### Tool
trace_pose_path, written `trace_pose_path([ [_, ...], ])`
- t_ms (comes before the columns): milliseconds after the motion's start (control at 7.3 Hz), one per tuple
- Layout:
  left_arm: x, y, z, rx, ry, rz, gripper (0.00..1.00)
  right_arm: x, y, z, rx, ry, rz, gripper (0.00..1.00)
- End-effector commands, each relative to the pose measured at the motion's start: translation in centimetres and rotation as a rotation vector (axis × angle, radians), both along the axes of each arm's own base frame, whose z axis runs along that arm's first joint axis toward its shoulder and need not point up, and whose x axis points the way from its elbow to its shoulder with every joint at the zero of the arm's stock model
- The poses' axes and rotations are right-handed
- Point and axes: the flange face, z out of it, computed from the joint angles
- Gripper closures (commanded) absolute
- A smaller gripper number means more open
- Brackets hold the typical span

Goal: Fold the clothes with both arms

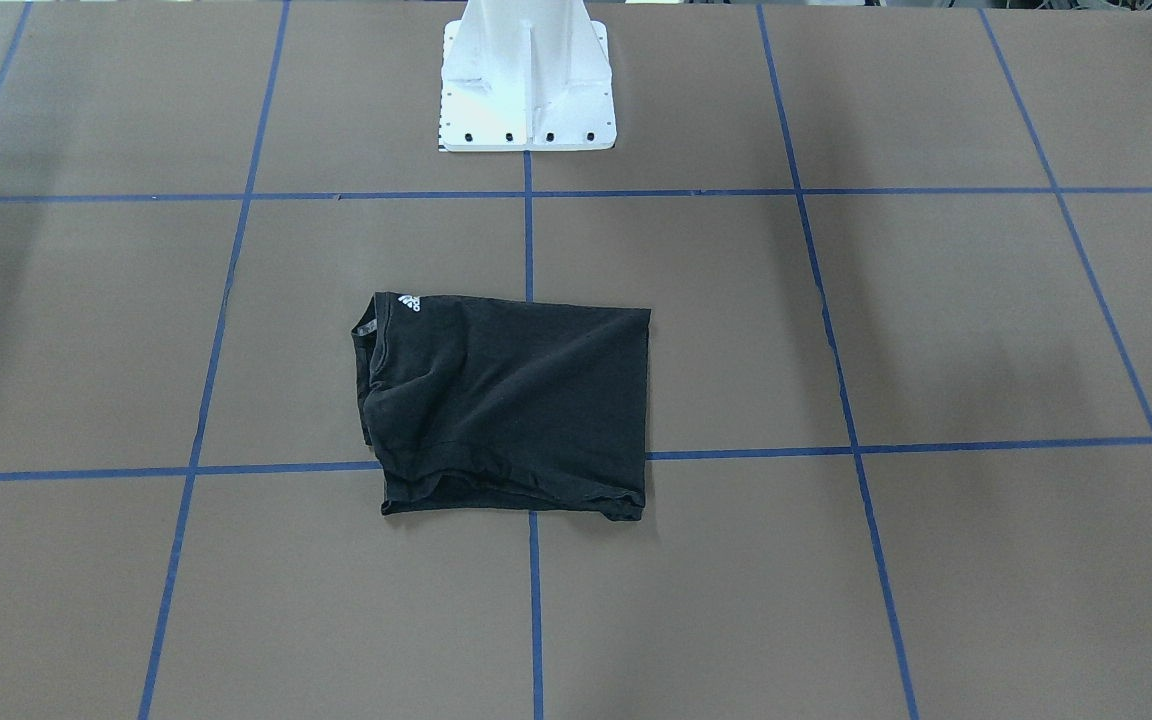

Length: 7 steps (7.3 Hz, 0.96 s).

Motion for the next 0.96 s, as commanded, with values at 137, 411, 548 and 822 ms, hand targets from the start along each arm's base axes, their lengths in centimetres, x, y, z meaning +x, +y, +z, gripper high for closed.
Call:
trace_pose_path([
  [137,0.08,-0.31,-0.64,0.019,0.008,0.005,0.00,0.01,0.05,-0.02,0.004,0.000,-0.005,0.00],
  [411,0.08,-0.34,-0.87,0.020,0.008,0.000,0.00,0.01,0.06,0.06,0.002,0.001,-0.004,0.00],
  [548,0.08,-0.34,-0.87,0.020,0.008,0.000,0.00,0.01,0.06,0.06,0.002,0.001,-0.004,0.00],
  [822,0.07,-0.34,-0.86,0.021,0.007,0.001,0.00,-0.02,-0.05,-0.18,0.008,-0.003,-0.003,0.00],
])
